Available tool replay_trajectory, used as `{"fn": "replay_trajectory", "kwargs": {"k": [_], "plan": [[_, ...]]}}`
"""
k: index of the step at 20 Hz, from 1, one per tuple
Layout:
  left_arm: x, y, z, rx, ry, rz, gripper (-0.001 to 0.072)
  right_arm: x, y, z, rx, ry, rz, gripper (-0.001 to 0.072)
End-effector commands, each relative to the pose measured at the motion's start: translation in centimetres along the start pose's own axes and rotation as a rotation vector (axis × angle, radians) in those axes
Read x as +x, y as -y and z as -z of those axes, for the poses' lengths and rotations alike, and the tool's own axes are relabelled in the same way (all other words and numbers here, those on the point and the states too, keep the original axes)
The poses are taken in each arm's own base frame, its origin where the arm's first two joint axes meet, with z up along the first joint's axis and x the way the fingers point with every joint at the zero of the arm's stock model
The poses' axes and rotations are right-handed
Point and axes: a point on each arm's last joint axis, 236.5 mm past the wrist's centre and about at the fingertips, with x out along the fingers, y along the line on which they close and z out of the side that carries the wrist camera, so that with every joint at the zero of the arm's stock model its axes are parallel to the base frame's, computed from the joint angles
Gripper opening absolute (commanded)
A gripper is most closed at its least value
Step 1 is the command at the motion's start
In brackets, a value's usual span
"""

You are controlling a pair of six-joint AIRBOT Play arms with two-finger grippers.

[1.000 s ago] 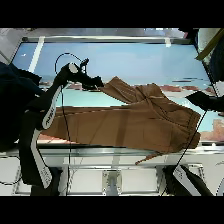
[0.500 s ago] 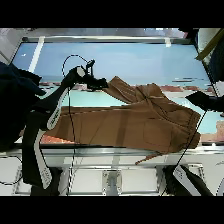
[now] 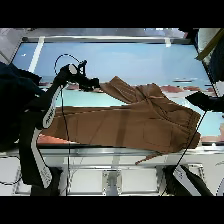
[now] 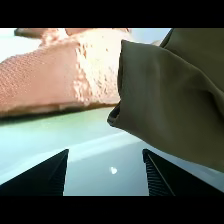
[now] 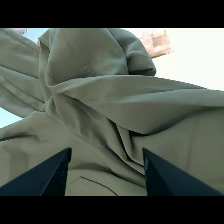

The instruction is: Fold the clothes and pants, and hang the long-sleeved shirts on hangers.

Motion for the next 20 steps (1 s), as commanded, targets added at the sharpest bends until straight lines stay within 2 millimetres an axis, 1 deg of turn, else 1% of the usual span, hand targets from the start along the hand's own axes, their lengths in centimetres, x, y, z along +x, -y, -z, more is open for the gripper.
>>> {"fn": "replay_trajectory", "kwargs": {"k": [1,3,5,6,7,8,10,11,12,14,16,18,20], "plan": [[1.6,2.0,-1.0,0.001,0.057,0.05,0.0508,0.0,-0.1,0.0,0.0,-0.002,-0.003,0.0488],[2.4,2.6,-1.7,0.009,0.101,0.052,0.0505,0.0,-0.1,0.0,0.0,-0.001,-0.003,0.0487],[2.8,3.5,-2.2,-0.004,0.132,0.077,0.0496,0.0,-0.1,0.0,0.0,-0.002,-0.002,0.0487],[2.8,3.9,-2.3,-0.014,0.136,0.092,0.045,0.0,-0.1,0.0,0.0,-0.002,-0.002,0.0487],[2.8,4.0,-2.3,-0.014,0.136,0.093,0.0254,0.0,-0.1,0.0,0.0,-0.002,-0.002,0.0487],[2.8,3.9,-2.4,-0.011,0.137,0.091,0.0021,0.0,0.0,0.0,-0.001,-0.002,-0.001,0.0487],[2.1,3.4,-2.8,-0.011,0.144,0.088,0.0014,0.0,0.1,0.1,-0.004,-0.004,0.005,0.0487],[1.1,2.9,-3.2,-0.011,0.15,0.08,0.0014,-0.1,0.6,0.2,-0.013,-0.011,0.025,0.0487],[-0.1,1.8,-3.6,0.003,0.158,0.05,0.0014,-0.3,1.4,0.5,-0.027,-0.024,0.061,0.0487],[-4.3,-1.7,-4.7,0.062,0.177,-0.072,0.0013,-0.8,4.1,1.3,-0.053,-0.061,0.16,0.0487],[-9.7,-5.6,-5.5,0.086,0.2,-0.21,0.0013,-1.6,6.9,1.7,-0.056,-0.076,0.261,0.0487],[-15.8,-9.0,-6.6,0.076,0.257,-0.331,0.0014,-2.0,8.9,0.8,-0.006,-0.022,0.323,0.0487],[-20.9,-10.8,-7.3,0.048,0.326,-0.381,0.0014,-1.3,9.6,0.3,0.05,-0.002,0.327,0.0487]]}}
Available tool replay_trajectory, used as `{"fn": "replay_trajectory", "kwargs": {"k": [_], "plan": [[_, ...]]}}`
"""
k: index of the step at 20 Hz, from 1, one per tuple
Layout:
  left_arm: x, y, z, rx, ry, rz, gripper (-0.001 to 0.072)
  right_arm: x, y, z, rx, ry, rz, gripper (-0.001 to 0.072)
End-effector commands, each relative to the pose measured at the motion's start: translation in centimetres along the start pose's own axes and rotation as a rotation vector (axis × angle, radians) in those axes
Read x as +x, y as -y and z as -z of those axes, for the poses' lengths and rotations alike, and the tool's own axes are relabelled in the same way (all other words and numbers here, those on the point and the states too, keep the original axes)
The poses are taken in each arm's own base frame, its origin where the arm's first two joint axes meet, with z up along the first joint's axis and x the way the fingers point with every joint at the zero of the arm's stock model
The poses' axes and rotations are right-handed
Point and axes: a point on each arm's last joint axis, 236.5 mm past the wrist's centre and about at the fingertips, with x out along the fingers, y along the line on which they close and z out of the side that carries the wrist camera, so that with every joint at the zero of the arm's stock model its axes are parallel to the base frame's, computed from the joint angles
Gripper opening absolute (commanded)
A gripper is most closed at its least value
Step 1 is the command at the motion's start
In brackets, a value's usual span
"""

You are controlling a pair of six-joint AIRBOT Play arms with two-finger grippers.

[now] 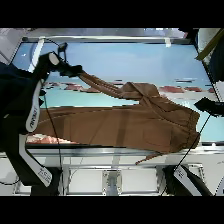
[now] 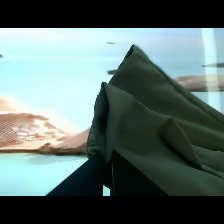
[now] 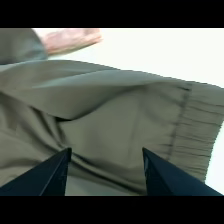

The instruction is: Fold the clothes and pants, and hang the long-sleeved shirts on hangers.

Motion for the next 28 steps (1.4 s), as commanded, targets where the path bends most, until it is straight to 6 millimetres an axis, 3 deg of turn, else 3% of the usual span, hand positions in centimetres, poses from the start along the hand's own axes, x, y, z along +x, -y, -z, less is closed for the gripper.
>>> {"fn": "replay_trajectory", "kwargs": {"k": [1,5,8,10,13,17,20,25,28], "plan": [[-7.6,-6.8,-2.7,-0.015,0.085,-0.165,0.0014,1.3,1.8,-0.3,0.073,0.002,0.043,0.0487],[-12.6,-11.1,-3.7,-0.058,0.145,-0.257,0.0014,5.7,1.6,1.5,0.131,-0.119,-0.011,0.0487],[-13.5,-14.1,-2.2,-0.066,0.089,-0.342,0.0014,8.2,2.5,1.8,0.226,-0.139,-0.012,0.0487],[-14.0,-15.1,-2.5,-0.049,0.1,-0.39,0.0014,9.5,2.7,2.1,0.254,-0.154,-0.026,0.0487],[-14.2,-15.1,-4.0,-0.081,0.171,-0.387,0.0013,10.4,2.8,1.7,0.279,-0.138,-0.033,0.0487],[-14.5,-15.1,-5.6,-0.12,0.251,-0.38,0.0014,10.6,2.9,-0.9,0.321,-0.031,-0.043,0.0487],[-14.5,-15.1,-5.6,-0.119,0.249,-0.38,0.0014,10.9,3.9,-3.1,0.325,0.062,-0.024,0.0487],[-14.4,-15.1,-5.5,-0.12,0.244,-0.38,0.0014,13.6,4.3,-4.1,0.31,-0.025,-0.063,0.0487],[-14.4,-15.1,-5.4,-0.12,0.244,-0.38,0.0014,15.6,4.3,-3.6,0.298,-0.113,-0.1,0.0487]]}}
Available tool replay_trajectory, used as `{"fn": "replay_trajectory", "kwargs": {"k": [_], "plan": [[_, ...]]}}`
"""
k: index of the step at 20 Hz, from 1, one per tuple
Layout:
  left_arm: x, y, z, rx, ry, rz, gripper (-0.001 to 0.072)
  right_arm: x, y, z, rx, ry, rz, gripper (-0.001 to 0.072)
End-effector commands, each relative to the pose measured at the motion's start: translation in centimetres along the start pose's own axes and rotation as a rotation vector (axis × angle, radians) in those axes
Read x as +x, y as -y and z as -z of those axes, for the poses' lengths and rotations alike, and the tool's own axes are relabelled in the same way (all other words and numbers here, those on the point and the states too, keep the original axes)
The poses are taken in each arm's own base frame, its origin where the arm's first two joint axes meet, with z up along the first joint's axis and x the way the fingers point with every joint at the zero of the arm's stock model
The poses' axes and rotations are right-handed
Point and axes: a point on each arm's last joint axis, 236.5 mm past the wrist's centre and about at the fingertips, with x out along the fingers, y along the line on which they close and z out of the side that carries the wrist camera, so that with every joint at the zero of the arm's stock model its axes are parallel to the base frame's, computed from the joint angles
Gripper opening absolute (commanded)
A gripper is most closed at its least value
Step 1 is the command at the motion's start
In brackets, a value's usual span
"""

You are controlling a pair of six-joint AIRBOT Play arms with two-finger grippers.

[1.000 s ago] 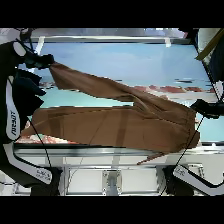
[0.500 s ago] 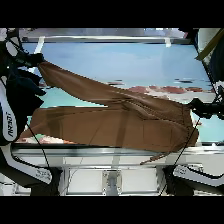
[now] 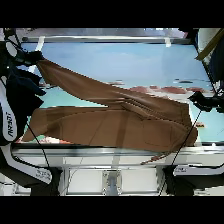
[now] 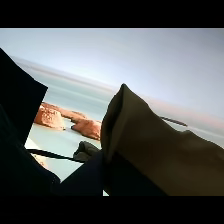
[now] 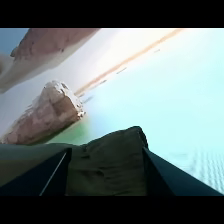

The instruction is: Fold the clothes and pants, and hang the long-sleeved shirts on hangers.

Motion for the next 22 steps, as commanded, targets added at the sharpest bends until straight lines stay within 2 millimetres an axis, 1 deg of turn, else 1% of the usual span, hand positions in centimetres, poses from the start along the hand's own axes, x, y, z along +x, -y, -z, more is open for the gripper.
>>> {"fn": "replay_trajectory", "kwargs": {"k": [1,4,6,8,9,10,11,12,13,14,16,19,20,22], "plan": [[0.0,0.0,0.0,-0.003,0.0,-0.001,0.0014,2.2,0.6,0.4,-0.009,-0.087,-0.013,0.0487],[-0.1,-0.1,0.5,-0.002,-0.024,-0.004,0.0014,3.3,2.2,2.3,-0.037,-0.166,0.023,0.0486],[-0.1,-0.1,0.7,-0.002,-0.03,-0.004,0.0014,3.5,1.7,3.5,-0.092,-0.215,-0.011,0.0486],[-0.1,-0.1,0.7,-0.002,-0.03,-0.004,0.0014,3.4,0.5,4.0,-0.139,-0.232,-0.07,0.0443],[-0.1,-0.1,0.7,-0.002,-0.03,-0.004,0.0014,3.3,-0.2,4.0,-0.157,-0.231,-0.105,0.0405],[-0.1,-0.1,0.7,-0.002,-0.031,-0.004,0.0014,3.3,-0.8,3.8,-0.149,-0.218,-0.126,0.0263],[-0.1,-0.1,0.7,-0.002,-0.031,-0.005,0.0014,3.4,-1.2,3.5,-0.139,-0.204,-0.14,0.0104],[-0.1,-0.1,0.8,-0.002,-0.034,-0.005,0.0014,3.4,-1.4,3.1,-0.13,-0.191,-0.148,0.003],[-0.1,-0.2,1.0,-0.002,-0.042,-0.006,0.0014,3.3,-1.5,2.9,-0.133,-0.185,-0.149,0.003],[-0.1,-0.3,1.1,-0.002,-0.049,-0.009,0.0014,3.0,-1.7,2.3,-0.14,-0.173,-0.15,0.003],[-0.3,-1.7,1.6,0.015,-0.07,-0.056,0.0014,2.0,-2.2,0.3,-0.157,-0.13,-0.146,0.003],[-0.7,-4.3,2.5,0.039,-0.111,-0.163,0.0014,0.0,-3.3,-3.8,-0.157,-0.035,-0.135,0.003],[-0.8,-4.8,2.4,0.049,-0.112,-0.184,0.0014,-0.6,-3.5,-5.2,-0.144,0.004,-0.124,0.003],[-0.8,-5.0,2.3,0.056,-0.105,-0.193,0.0014,-1.3,-3.4,-7.6,-0.085,0.078,-0.103,0.0029]]}}
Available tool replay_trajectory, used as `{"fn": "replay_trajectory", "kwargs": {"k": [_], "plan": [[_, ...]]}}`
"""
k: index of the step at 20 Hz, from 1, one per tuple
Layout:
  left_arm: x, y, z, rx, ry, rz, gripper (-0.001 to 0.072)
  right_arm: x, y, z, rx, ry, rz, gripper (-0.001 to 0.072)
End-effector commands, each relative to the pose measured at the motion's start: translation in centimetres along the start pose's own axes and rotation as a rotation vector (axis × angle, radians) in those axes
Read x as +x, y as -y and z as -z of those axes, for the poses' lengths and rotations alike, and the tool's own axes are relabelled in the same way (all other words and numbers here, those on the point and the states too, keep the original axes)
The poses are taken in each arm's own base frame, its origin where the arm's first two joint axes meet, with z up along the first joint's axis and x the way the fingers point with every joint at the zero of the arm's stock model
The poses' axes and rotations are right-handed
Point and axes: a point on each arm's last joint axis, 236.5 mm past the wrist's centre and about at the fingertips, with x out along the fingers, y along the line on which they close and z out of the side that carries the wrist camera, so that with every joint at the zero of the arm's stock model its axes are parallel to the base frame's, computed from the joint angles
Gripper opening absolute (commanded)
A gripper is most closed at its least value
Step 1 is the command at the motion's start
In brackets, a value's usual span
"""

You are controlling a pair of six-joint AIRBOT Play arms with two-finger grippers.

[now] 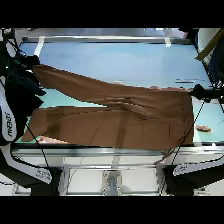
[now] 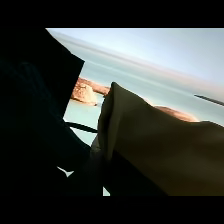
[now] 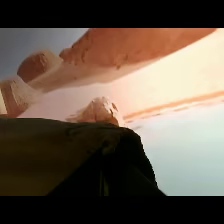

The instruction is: Fold the clothes and pants, and hang the long-sleeved shirts on hangers.

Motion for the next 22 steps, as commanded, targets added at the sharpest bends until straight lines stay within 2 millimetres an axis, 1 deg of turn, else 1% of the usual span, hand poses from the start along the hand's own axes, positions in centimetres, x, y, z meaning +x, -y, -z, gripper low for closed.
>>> {"fn": "replay_trajectory", "kwargs": {"k": [1,3,5,7,10,12,14,17,19,20,21,22], "plan": [[0.0,-1.4,-0.1,0.017,0.003,-0.055,0.0014,-1.5,0.4,-4.2,0.084,0.133,0.041,0.0029],[0.1,-1.2,-1.0,-0.009,0.042,-0.048,0.0014,-1.4,0.7,-5.0,0.12,0.168,0.051,0.0029],[0.8,-0.2,-1.4,-0.023,0.061,-0.032,0.0014,-0.8,0.2,-5.2,0.11,0.176,0.054,0.0029],[2.4,0.9,-1.0,-0.006,0.052,-0.021,0.0014,0.1,-0.5,-5.7,0.09,0.195,0.062,0.0029],[6.1,2.0,0.1,-0.015,0.029,-0.013,0.0014,1.7,-1.4,-6.7,0.139,0.242,0.066,0.0029],[8.1,2.1,0.1,-0.071,0.044,-0.014,0.0014,2.6,-0.9,-7.4,0.221,0.285,0.079,0.0029],[9.4,2.1,-0.5,-0.12,0.081,-0.009,0.0014,2.9,0.1,-8.1,0.306,0.328,0.102,0.0029],[10.4,2.6,-1.3,-0.125,0.128,0.009,0.0014,3.2,0.6,-8.8,0.353,0.368,0.11,0.0029],[10.9,2.7,-1.2,-0.123,0.126,0.011,0.0016,3.1,0.6,-9.3,0.356,0.393,0.113,0.0029],[11.0,2.7,-1.1,-0.123,0.124,0.01,0.0099,3.2,0.3,-9.3,0.351,0.395,0.111,0.003],[10.8,2.7,-1.2,-0.123,0.126,0.01,0.0473,3.2,0.3,-9.3,0.353,0.394,0.109,0.0085],[10.4,2.5,-1.2,-0.126,0.122,0.006,0.072,3.3,0.0,-9.0,0.362,0.38,0.098,0.0363]]}}
